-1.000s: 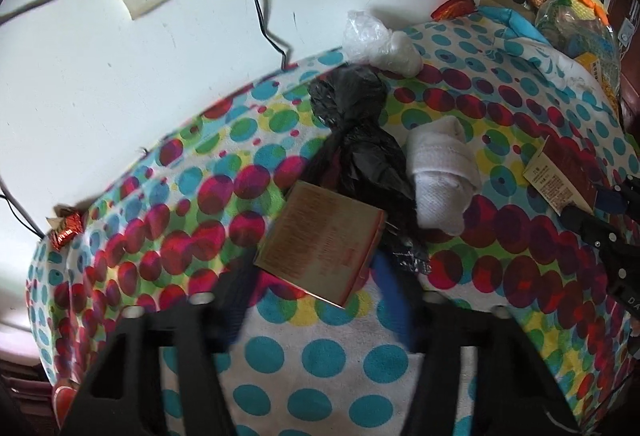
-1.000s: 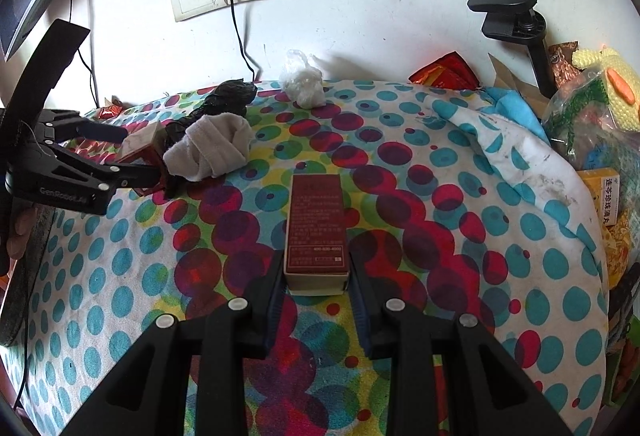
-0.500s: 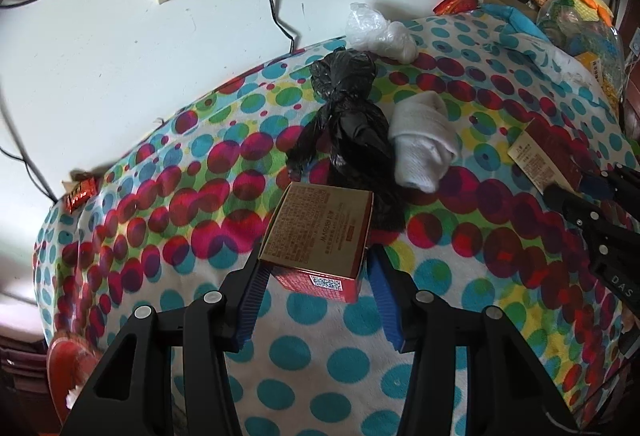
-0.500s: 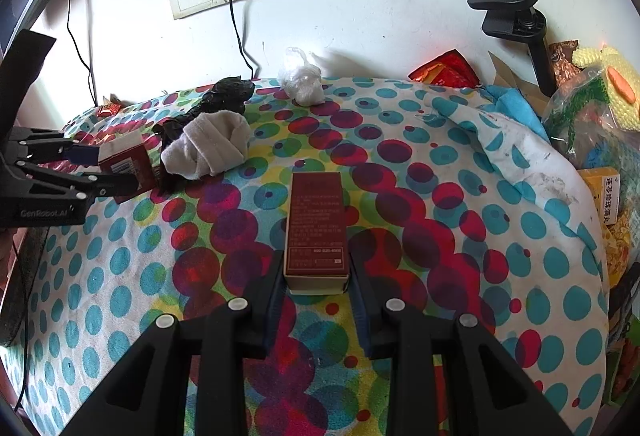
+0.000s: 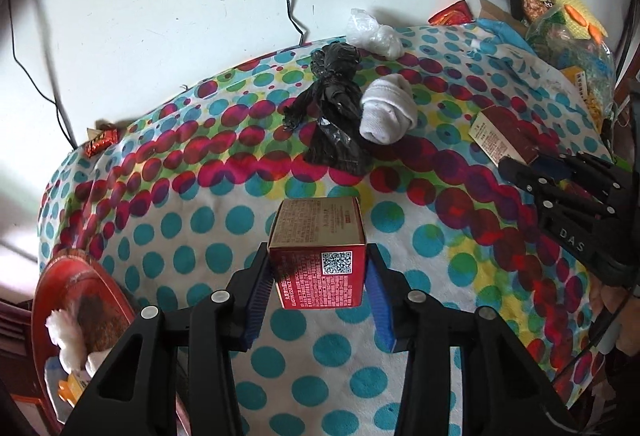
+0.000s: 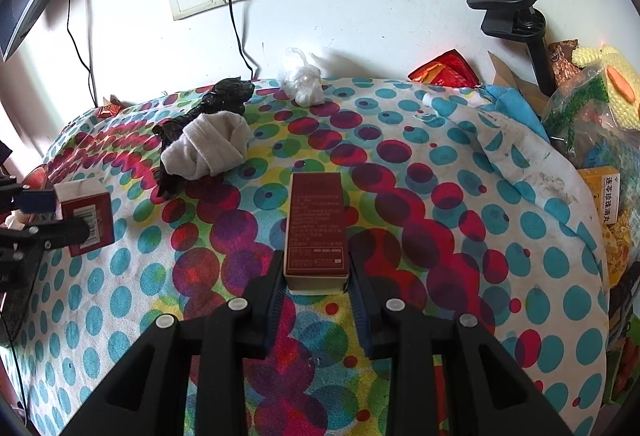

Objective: Organize objects
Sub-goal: 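Grasp the small tan box with left gripper while right gripper holds dark red box, then lower the small tan box into the red tray and open the left gripper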

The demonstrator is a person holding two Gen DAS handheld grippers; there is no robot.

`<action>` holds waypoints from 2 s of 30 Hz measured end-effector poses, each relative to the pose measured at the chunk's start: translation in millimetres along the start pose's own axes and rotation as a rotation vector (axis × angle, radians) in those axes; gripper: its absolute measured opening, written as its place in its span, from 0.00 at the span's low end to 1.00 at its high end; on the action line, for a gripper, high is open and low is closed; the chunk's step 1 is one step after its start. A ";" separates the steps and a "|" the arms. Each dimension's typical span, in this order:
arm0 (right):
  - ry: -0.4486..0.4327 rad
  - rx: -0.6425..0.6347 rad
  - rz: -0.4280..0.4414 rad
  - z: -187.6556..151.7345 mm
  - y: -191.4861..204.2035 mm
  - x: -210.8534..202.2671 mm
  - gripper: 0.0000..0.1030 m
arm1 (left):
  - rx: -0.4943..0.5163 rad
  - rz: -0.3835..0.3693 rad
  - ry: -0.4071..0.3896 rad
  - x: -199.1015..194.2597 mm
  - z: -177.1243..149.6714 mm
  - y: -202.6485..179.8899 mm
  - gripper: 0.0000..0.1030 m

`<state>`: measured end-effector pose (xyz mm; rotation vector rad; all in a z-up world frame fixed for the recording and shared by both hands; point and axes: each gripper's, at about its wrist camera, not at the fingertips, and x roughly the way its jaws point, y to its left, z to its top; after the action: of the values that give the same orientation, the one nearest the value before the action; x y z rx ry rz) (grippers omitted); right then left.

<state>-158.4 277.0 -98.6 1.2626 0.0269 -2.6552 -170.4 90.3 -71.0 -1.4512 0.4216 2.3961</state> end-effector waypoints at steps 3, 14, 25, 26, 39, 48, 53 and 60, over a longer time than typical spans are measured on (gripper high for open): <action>-0.001 0.000 -0.005 -0.2 0.1 -0.1 0.29 | -0.012 -0.009 0.001 -3.7 -8.9 0.9 0.40; 0.002 -0.006 -0.015 -0.3 0.5 1.0 0.29 | -0.059 -0.030 -0.019 -27.2 -39.2 10.8 0.40; 0.002 -0.022 -0.030 -0.8 4.6 0.8 0.29 | -0.101 -0.034 -0.049 -60.4 -74.4 26.7 0.40; 0.002 -0.023 -0.032 -0.7 4.7 0.8 0.29 | -0.103 -0.038 -0.052 -64.1 -77.1 28.3 0.40; 0.008 -0.041 -0.052 -0.8 8.2 1.9 0.29 | -0.169 0.022 -0.095 -102.0 -105.1 72.1 0.40; 0.008 -0.049 -0.058 -0.6 9.8 2.0 0.29 | -0.300 0.127 -0.103 -114.6 -127.8 138.9 0.40; 0.009 -0.056 -0.065 -0.6 10.6 2.2 0.29 | -0.365 0.193 -0.098 -113.2 -139.0 176.6 0.40; 0.009 -0.067 -0.078 -0.7 12.7 2.2 0.29 | -0.437 0.244 -0.077 -104.6 -151.3 220.3 0.40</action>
<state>-156.9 264.2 -99.8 1.2779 0.1679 -2.6894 -92.6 -182.1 -25.2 -1.5442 0.0558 2.8630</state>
